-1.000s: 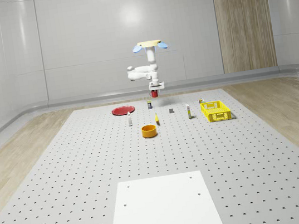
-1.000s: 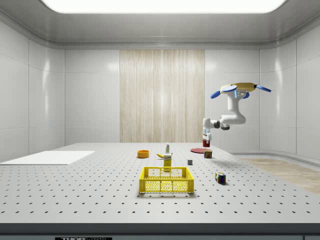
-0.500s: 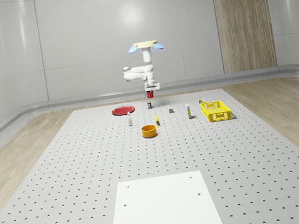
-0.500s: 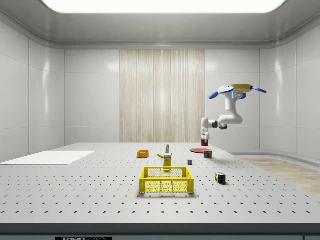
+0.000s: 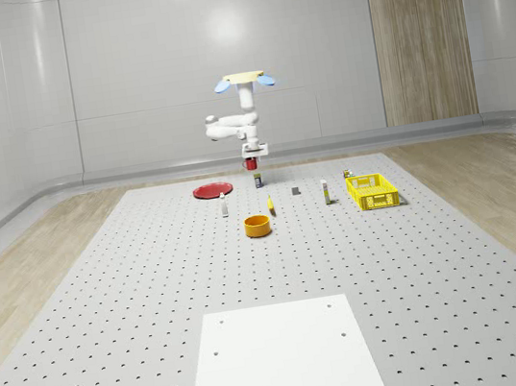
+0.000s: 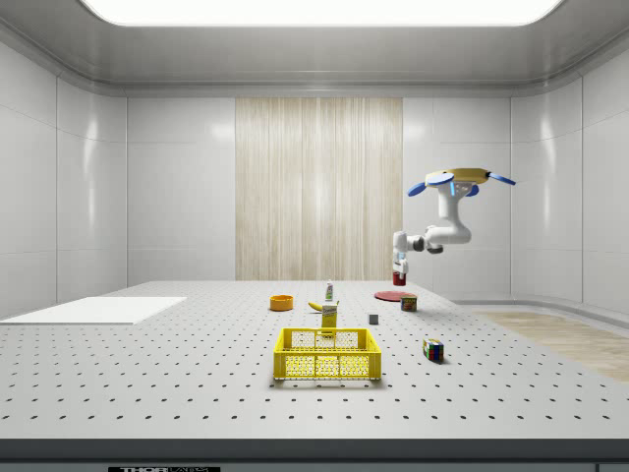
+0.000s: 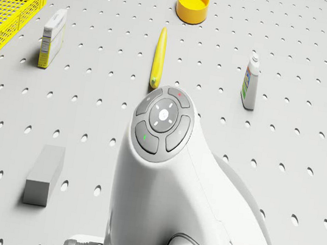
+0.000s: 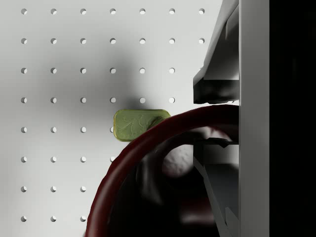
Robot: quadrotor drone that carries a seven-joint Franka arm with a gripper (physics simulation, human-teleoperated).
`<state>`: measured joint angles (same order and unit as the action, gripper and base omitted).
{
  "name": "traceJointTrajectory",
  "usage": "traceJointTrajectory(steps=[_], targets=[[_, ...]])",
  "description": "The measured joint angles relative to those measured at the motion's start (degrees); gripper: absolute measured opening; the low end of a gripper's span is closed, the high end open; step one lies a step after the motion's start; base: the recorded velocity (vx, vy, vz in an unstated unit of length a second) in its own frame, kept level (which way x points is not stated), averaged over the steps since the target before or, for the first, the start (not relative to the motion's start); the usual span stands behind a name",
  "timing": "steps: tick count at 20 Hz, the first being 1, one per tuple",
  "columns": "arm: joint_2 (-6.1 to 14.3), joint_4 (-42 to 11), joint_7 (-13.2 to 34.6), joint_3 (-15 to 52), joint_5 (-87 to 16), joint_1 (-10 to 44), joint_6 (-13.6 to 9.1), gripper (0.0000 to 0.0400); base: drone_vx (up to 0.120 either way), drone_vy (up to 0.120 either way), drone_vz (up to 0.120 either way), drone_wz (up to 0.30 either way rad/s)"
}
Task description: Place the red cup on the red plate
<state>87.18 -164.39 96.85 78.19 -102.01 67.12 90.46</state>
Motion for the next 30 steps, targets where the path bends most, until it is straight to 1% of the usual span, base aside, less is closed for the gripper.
traceJointTrajectory(steps=[13, 15, 22, 25, 30], targets=[[0.7, 0.0, 0.1, 0.1, 0.3, 0.2, 0.6, 0.01, 0.0, -0.12, 0.0, 0.0], [0.8, 0.0, 0.1, 0.1, 0.3, 0.2, 0.7, 0.01, 0.08, -0.12, 0.0, 0.0], [1.1, 0.0, 0.2, 0.2, 0.4, 0.2, 1.0, 0.01, 0.0, -0.12, 0.0, 0.0], [1.2, 0.0, 0.2, 0.2, 0.5, 0.3, 1.1, 0.01, 0.0, -0.12, -0.12, 0.0], [1.4, 0.1, 0.2, 0.2, 0.6, 0.3, 1.3, 0.01, 0.0, -0.12, 0.0, 0.0]])
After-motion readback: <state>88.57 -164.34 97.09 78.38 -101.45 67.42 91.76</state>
